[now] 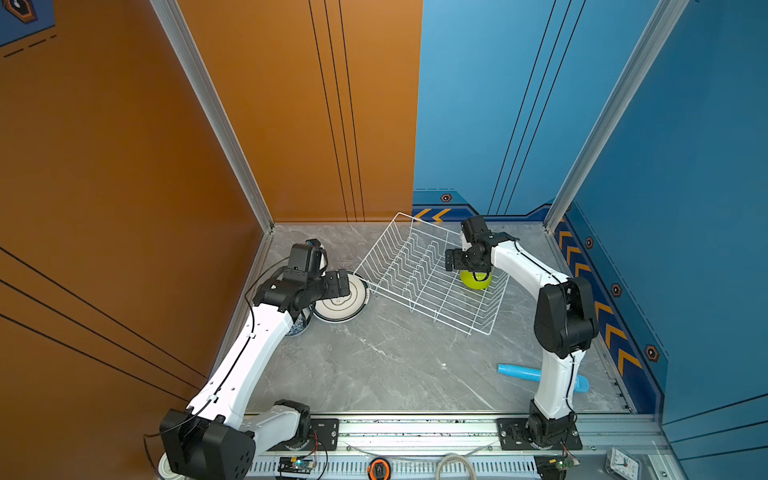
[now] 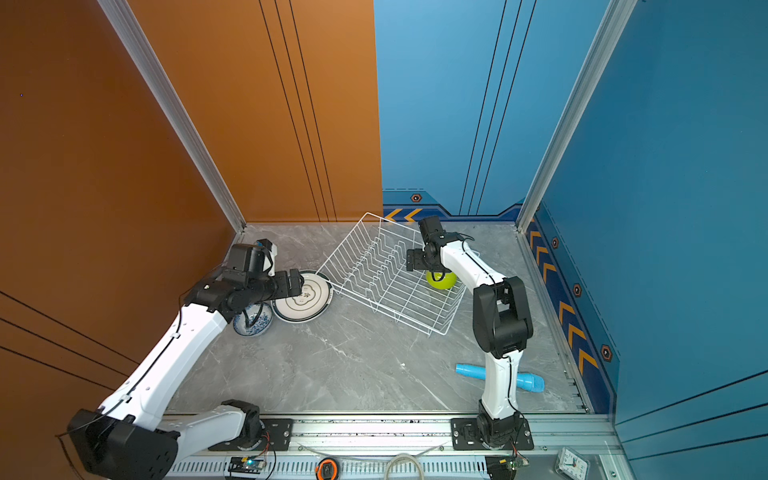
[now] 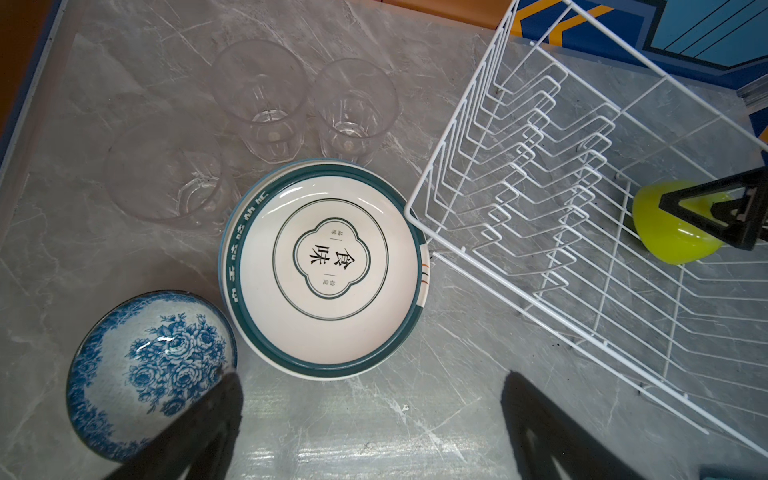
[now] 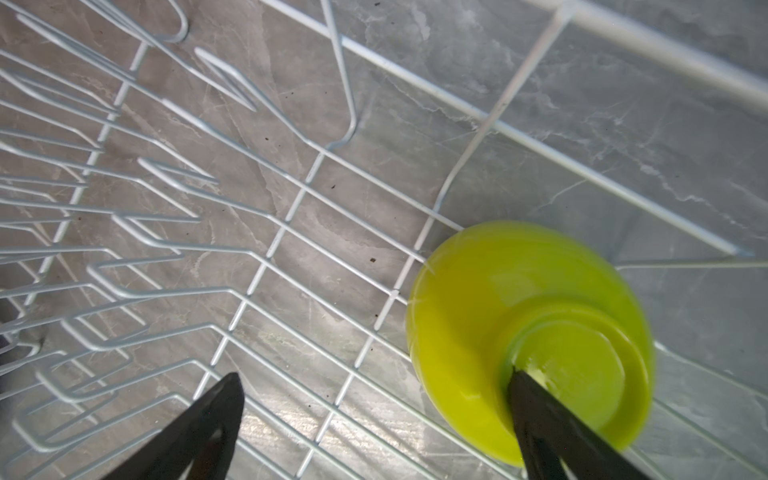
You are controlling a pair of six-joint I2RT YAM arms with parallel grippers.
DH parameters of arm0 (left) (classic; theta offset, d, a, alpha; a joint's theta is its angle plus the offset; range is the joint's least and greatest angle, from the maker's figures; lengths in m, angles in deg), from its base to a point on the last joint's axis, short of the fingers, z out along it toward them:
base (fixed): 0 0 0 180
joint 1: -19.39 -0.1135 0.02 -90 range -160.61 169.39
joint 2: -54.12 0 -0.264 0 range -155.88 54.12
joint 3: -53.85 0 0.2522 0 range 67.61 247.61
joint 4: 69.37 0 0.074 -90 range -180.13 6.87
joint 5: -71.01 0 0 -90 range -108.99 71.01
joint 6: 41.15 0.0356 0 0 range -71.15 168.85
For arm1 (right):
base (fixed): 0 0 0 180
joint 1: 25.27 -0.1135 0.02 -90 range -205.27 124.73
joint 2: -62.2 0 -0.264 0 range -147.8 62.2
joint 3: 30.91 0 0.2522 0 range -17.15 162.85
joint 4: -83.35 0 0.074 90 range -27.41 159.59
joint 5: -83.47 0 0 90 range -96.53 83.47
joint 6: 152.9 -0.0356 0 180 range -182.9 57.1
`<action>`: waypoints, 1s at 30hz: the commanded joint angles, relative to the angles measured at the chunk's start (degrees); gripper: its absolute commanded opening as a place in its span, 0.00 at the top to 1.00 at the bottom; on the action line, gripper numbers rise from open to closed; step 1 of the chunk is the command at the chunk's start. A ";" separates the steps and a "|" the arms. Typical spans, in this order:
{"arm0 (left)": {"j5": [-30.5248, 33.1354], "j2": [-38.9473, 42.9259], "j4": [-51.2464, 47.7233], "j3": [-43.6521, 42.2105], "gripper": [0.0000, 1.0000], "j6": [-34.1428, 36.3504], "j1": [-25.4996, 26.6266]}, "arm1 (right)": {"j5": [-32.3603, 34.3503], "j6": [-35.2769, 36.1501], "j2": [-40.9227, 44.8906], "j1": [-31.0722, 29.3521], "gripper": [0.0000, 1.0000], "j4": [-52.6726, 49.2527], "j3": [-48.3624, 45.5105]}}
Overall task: Unload the mixed dishes from the dish rack
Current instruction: 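Lower the right gripper onto the lime-green bowl and tip it in the rack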
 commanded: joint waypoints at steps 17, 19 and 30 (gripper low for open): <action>-2.51 -0.87 0.16 0.45 0.02 -0.25 0.65 | -14.94 -8.69 1.68 -1.37 0.00 5.62 -1.81; -2.70 -0.91 0.64 0.51 0.02 -0.31 0.84 | -15.71 -9.57 4.35 0.19 0.00 7.23 -5.43; -3.60 -2.58 2.46 0.68 0.02 -1.40 2.26 | -24.37 -19.49 13.44 7.86 0.00 24.79 -23.55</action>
